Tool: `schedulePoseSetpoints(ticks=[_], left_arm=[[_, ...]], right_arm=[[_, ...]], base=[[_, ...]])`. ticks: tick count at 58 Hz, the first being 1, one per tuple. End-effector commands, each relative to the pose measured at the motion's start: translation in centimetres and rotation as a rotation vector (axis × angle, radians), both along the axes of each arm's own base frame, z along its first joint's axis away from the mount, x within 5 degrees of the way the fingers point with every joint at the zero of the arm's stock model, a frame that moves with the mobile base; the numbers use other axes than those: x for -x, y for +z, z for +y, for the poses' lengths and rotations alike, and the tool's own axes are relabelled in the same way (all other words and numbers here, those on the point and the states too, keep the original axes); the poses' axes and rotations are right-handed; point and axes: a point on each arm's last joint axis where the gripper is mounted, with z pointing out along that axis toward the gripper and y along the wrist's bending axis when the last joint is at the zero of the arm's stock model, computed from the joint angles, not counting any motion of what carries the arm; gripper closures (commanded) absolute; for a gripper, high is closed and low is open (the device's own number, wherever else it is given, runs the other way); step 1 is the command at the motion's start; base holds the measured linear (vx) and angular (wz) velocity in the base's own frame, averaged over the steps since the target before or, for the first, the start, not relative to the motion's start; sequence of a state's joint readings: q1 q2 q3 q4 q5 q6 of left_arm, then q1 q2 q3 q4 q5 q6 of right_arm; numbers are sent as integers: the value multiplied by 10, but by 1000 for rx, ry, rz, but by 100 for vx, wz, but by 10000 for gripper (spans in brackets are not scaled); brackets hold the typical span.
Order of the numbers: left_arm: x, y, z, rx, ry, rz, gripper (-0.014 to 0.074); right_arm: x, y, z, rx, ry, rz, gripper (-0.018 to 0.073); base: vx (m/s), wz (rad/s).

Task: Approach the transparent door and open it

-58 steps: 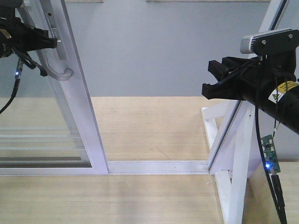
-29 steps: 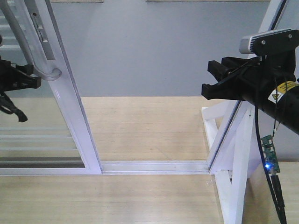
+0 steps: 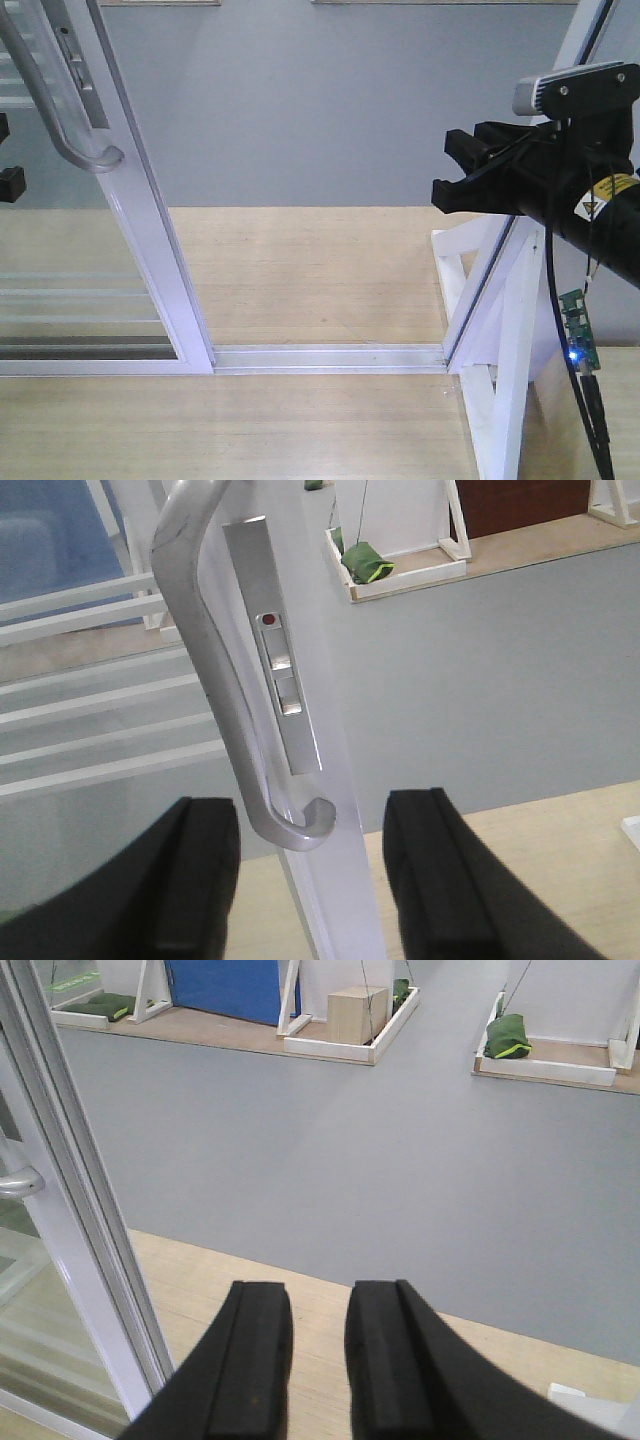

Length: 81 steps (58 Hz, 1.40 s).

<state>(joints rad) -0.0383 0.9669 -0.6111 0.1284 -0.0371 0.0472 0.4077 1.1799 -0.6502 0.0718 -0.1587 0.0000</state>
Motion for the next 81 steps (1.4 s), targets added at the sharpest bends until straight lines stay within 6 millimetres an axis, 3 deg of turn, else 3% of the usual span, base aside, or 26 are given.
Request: schedulePoseSetpoints(ticks=[1,17,25,33,44,65,71,81], left_arm=[[1,17,-1,16,-8,-99,146],[2,13,-4,15,-21,-87,147],[23,6,-2,50,-12,-103,169],[55,-6,0,102,-2,-161,311],[97,-27,2,102,-6,-238,606],[147,-86,5,111,-12,-383,605],[154,-100,5,114,-16,-428,604],[152,-102,4,114,-21,-399,604]], right_arm=[[-1,22,-1,-35,-3,-126,307],[-1,22,-1,-35,-3,-126,307],[0,22,-1,-35,-1,-126,307],[-1,22,0,-36,0,-129,307],[-1,22,0,-37,-1,-131,307],[-1,22,0,-37,-1,-131,311],[-1,22,0,-37,-1,-131,311],[-1,22,0,-37,-1,-132,311]], base=[[0,0],[0,0],[0,0],[0,0],[0,0],[0,0],[0,0],[0,0]])
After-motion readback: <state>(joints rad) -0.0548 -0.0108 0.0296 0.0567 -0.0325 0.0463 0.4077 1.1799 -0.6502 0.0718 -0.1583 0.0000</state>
